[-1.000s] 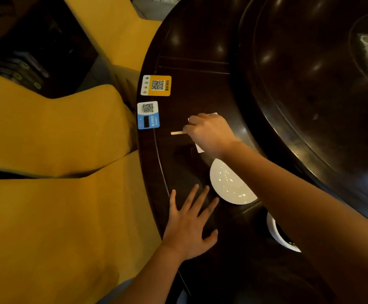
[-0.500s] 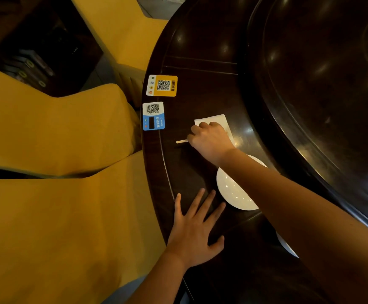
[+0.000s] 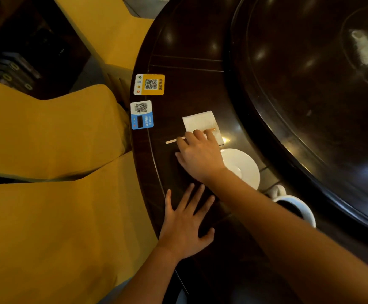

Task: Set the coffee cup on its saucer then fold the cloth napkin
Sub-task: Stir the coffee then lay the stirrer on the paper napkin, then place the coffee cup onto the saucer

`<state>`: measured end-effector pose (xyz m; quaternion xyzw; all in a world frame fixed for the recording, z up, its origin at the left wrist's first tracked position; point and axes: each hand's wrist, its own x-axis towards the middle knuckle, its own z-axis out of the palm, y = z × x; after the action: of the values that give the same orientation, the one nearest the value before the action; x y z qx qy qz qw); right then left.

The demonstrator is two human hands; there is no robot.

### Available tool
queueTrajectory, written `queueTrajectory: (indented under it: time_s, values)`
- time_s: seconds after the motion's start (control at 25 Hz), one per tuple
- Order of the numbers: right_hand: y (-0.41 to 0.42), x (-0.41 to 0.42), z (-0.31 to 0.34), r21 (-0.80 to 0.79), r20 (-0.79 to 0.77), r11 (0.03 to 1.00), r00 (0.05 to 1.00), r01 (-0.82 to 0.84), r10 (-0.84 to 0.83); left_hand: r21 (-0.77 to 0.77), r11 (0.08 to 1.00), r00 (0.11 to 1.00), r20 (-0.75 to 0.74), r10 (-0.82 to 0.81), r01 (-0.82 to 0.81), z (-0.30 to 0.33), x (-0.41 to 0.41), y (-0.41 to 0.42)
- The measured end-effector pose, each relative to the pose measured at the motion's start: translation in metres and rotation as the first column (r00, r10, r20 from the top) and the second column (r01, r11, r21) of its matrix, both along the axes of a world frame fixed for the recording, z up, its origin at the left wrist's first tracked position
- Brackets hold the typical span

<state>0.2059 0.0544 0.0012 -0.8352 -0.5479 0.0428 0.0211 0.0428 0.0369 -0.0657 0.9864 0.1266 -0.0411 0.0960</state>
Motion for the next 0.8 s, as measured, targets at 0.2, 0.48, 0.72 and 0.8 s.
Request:
queueTrajectory:
  time_s: [0.2, 0.48, 0.72, 0.8]
  values:
    - [-0.096, -0.037, 0.032, 0.145, -0.075, 0.922, 0.934, 0.358, -0.351, 0.014, 1.000, 0.999, -0.029, -0.019, 0.020, 0.001, 0.000, 0.001]
    - [-0.208, -0.035, 0.048, -0.245, -0.209, 0.722, 0.692, 0.647, -0.691, 0.019, 1.000, 1.000, -0.009, -0.007, 0.008, 0.003, 0.000, -0.001]
    - [-0.212, -0.027, 0.046, -0.271, -0.289, 0.710, 0.649, 0.650, -0.704, 0.027, 1.000, 1.000, 0.004, -0.006, 0.006, 0.002, 0.000, -0.003]
    - [-0.213, -0.024, 0.047, -0.296, -0.292, 0.729, 0.668, 0.617, -0.684, 0.032, 0.999, 1.000, -0.001, -0.005, 0.005, 0.003, 0.000, -0.003]
